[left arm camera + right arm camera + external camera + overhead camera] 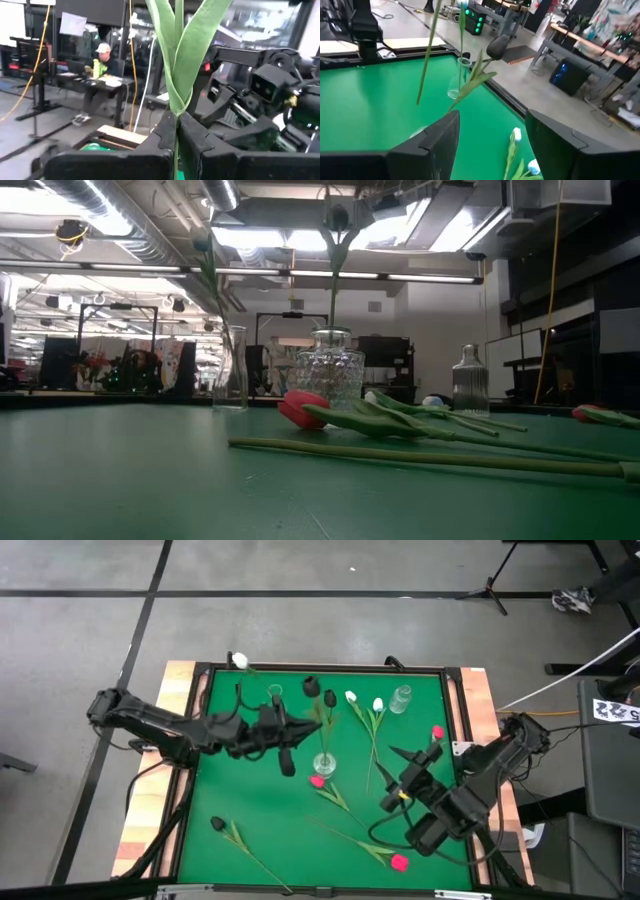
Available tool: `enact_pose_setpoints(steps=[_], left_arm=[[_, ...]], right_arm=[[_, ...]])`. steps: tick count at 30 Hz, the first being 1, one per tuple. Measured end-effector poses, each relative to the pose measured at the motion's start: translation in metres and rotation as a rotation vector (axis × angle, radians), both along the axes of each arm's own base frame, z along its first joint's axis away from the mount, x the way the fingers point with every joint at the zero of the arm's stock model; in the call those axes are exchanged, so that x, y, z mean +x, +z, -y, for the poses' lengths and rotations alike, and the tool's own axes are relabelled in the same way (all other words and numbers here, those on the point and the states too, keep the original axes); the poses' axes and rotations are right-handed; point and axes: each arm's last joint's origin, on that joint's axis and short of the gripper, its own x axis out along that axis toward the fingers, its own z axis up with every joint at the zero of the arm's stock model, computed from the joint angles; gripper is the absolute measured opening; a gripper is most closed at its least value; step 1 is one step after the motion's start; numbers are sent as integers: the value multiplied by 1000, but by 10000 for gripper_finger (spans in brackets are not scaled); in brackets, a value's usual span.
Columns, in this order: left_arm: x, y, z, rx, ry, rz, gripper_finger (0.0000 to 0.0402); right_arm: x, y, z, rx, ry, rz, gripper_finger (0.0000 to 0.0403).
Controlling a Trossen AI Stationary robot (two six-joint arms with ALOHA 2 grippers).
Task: Sort flowers into vase by color
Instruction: Put the right black tulip into the bottom transparent vase
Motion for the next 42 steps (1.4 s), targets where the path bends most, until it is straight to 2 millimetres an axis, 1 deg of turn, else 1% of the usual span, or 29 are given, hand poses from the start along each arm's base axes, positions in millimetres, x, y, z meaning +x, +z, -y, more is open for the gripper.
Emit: enact_pose_setpoints(steps=[1, 3, 5, 8, 10, 15, 24, 33, 38, 42], left_arm=[[-2, -10, 1, 2, -4, 17, 2], [-8, -24, 2, 21, -5, 67, 2], [-13, -34, 0, 41, 3, 102, 2], [-17, -49, -3, 49, 42, 77, 2], [-16, -58, -6, 56, 57, 49, 2], [-6, -75, -13, 66, 88, 4, 2], [1, -84, -11, 40, 79, 2, 2], [9, -100, -5, 29, 58, -50, 2], [9, -102, -8, 35, 69, -66, 2], [6, -110, -12, 11, 81, -82, 2]], right_arm=[[0, -2, 0, 10, -6, 8, 227], [1, -5, 0, 24, -14, 10, 227], [1, -5, 0, 35, -19, 20, 227], [1, -5, 0, 39, -19, 20, 227], [1, -6, 0, 50, -19, 13, 227], [1, -7, 0, 78, -19, -13, 227], [0, -7, 0, 95, -18, -31, 227], [0, -8, 0, 87, -17, -40, 227], [0, -8, 0, 90, -16, -44, 227], [0, -8, 0, 90, -16, -47, 227]])
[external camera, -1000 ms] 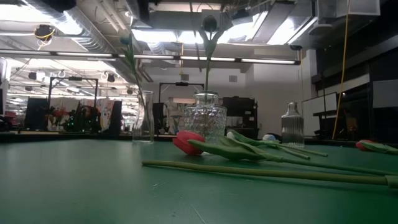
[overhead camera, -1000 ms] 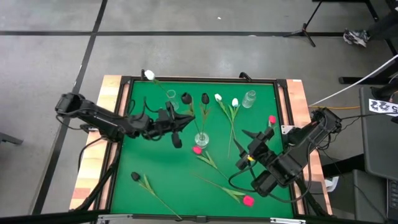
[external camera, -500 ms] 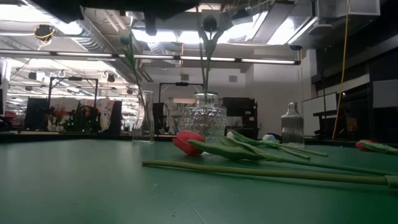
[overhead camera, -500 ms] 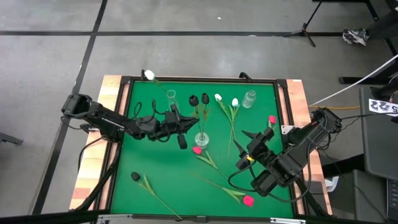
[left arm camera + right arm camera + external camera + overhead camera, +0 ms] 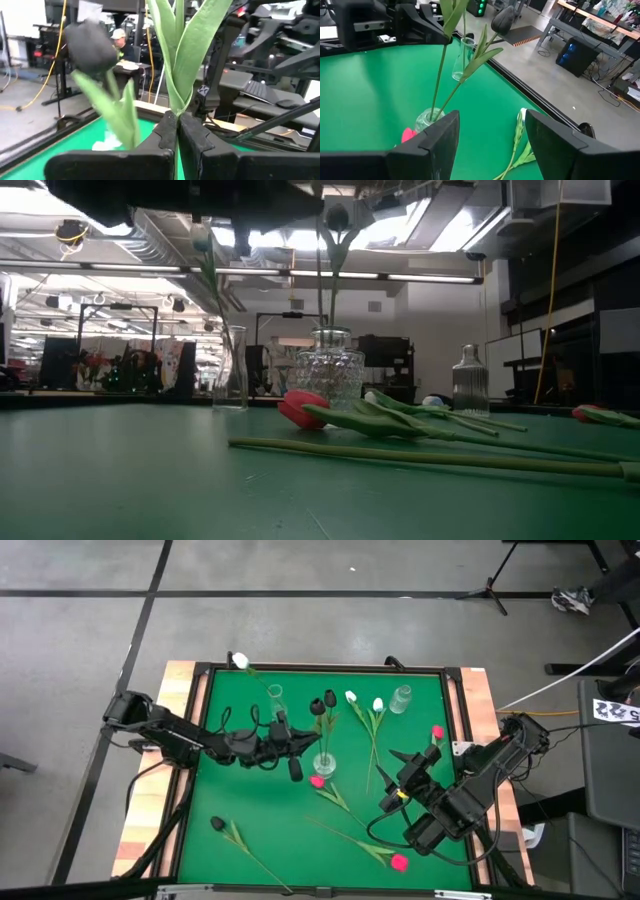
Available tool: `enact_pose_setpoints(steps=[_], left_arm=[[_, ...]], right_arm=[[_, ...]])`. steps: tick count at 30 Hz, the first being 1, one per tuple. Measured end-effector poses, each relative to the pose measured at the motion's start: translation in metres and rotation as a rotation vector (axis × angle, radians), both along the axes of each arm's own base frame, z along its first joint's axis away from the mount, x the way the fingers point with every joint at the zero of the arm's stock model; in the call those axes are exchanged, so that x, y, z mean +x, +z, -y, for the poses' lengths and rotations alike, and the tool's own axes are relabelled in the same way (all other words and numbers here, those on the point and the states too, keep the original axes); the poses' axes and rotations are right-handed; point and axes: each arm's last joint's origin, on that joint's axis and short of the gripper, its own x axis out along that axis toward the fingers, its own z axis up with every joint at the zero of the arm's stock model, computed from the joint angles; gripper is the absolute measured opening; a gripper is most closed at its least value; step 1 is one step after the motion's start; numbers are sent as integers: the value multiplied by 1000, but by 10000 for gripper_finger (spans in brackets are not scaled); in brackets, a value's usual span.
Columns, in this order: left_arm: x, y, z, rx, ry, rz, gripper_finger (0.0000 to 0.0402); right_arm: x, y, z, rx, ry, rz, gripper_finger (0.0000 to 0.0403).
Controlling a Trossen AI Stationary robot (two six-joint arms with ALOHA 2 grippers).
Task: Sort flowers into vase by color
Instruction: Put the right black tulip into the bottom transparent vase
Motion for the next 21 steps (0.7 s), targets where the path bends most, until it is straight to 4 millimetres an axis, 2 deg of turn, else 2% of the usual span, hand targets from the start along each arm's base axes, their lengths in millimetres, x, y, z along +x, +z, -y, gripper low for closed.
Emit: enact_pose_setpoints(steps=[5, 14, 18, 21], left_arm=[[-7, -12, -3, -26, 7, -3, 2], [-8, -11, -4, -53, 6, 41, 2], [-2, -17, -3, -62, 5, 60, 3], [6, -28, -2, -80, 3, 24, 2]], right_arm=[[0, 0, 0, -3, 0, -3, 227], [-1, 0, 1, -8, 0, -9, 227], [-1, 0, 1, -7, 0, -8, 227], [-1, 0, 1, -7, -1, -8, 227]])
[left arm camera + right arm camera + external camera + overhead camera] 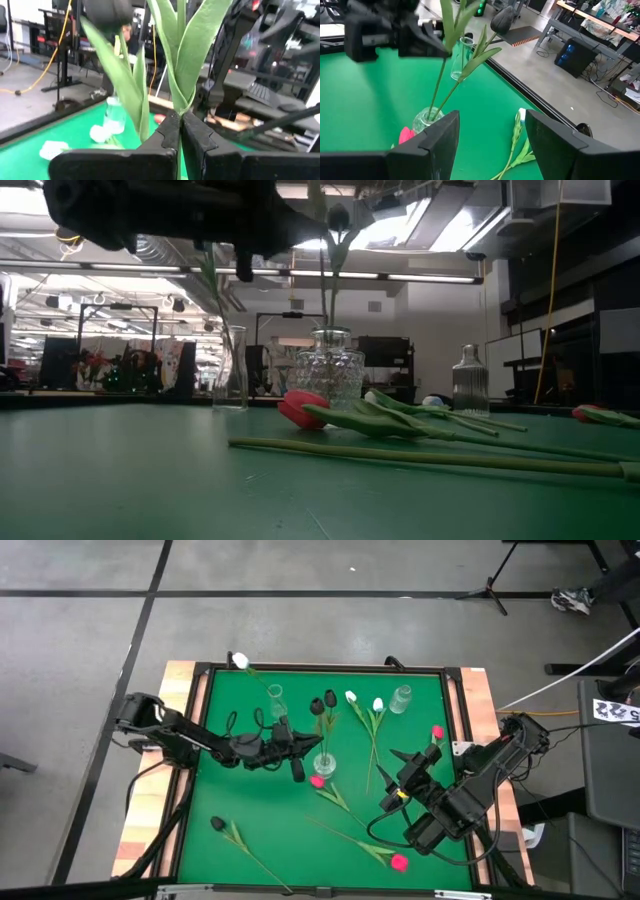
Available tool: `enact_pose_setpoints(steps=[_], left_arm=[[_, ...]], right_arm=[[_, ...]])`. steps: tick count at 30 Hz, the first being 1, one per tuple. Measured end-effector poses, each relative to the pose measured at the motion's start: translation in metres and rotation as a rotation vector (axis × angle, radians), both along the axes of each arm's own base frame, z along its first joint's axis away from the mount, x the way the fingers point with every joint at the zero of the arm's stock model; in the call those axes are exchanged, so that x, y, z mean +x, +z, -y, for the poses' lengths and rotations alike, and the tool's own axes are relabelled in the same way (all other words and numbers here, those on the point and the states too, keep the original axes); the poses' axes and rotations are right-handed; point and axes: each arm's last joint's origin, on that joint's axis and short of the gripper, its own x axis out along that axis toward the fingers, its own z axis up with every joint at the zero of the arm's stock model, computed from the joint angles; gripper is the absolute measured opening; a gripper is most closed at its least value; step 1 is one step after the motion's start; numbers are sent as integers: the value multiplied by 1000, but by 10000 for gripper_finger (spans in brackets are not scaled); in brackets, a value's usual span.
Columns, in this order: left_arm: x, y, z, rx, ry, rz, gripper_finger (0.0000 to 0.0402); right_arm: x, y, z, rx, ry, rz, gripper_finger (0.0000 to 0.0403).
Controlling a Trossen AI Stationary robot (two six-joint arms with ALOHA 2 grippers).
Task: Sort flowers into vase by color
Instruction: Put the right black tulip into the bottom transparent vase
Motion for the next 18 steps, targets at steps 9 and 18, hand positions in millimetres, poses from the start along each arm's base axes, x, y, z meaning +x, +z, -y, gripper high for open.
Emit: enact_pose_setpoints(steps=[9, 18], left_arm=[[13, -14, 3, -15, -25, -35, 3], [15, -25, 3, 15, -48, -104, 36]], right_arm=[[0, 0, 0, 0, 0, 1, 227], [0, 0, 0, 5, 0, 3, 227]])
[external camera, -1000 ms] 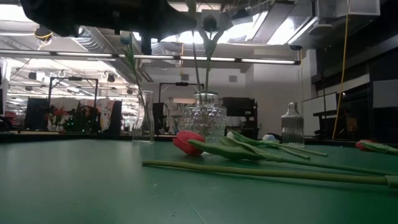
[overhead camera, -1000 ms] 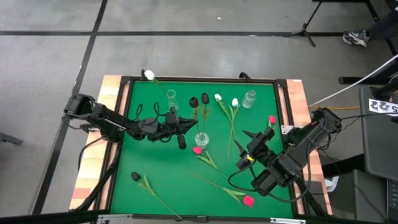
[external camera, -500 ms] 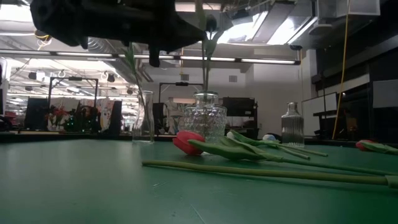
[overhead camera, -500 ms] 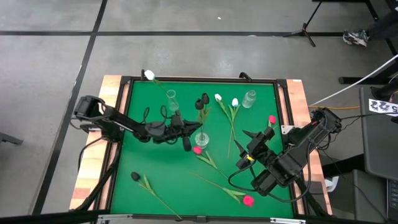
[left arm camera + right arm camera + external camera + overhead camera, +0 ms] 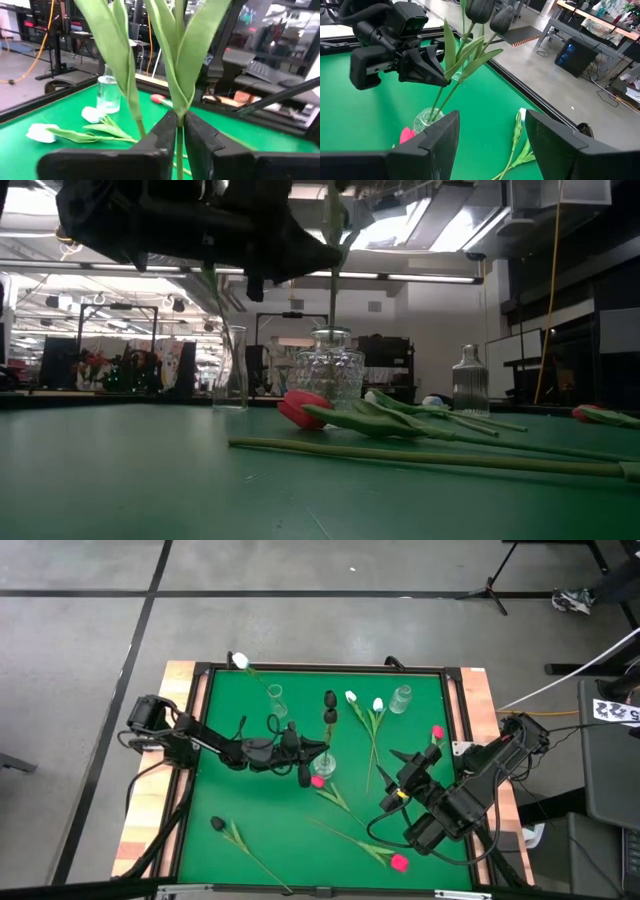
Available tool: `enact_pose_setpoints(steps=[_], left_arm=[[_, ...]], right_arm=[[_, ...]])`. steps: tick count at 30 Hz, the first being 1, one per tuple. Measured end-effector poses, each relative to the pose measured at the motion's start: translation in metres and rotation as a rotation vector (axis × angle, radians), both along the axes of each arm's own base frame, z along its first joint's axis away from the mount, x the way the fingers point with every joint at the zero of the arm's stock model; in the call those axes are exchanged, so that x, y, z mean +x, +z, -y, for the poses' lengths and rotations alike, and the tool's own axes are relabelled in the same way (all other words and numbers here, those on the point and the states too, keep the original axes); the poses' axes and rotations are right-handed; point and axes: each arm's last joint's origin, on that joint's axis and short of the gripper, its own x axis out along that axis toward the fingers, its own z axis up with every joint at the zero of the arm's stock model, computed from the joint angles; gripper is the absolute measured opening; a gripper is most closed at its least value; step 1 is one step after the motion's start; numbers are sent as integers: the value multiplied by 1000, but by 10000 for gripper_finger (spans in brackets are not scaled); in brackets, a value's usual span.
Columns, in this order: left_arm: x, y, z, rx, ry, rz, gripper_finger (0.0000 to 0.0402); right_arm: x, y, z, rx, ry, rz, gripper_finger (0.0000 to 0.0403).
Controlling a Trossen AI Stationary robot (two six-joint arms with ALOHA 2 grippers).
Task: Sort flowers into vase by color
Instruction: Put the right black tulip into the bottom transparent vase, then put the black tulip into the bottom transparent vase
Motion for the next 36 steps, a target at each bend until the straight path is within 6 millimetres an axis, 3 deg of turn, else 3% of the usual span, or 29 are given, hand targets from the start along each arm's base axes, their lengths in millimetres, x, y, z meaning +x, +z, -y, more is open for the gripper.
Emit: enact_pose_setpoints(steps=[5, 13, 18, 23, 29, 36], left_arm=[[-1, -4, 4, 136, -43, -80, 88], [-3, -9, 3, 139, -66, -178, 191], [-17, 10, 0, 161, -57, -257, 234], [-49, 40, -5, 43, -61, -322, 246], [-103, 72, 8, -183, -277, -365, 246], [-145, 70, 47, -259, -536, -548, 246]], right_arm=[[0, -1, 0, 15, 1, -13, 227], [0, -1, 0, 16, 1, -14, 227], [0, -1, 0, 16, 1, -16, 227], [0, -1, 0, 13, 1, -19, 227], [0, -1, 0, 12, 1, -19, 227], [0, -1, 0, 11, 1, -19, 227]])
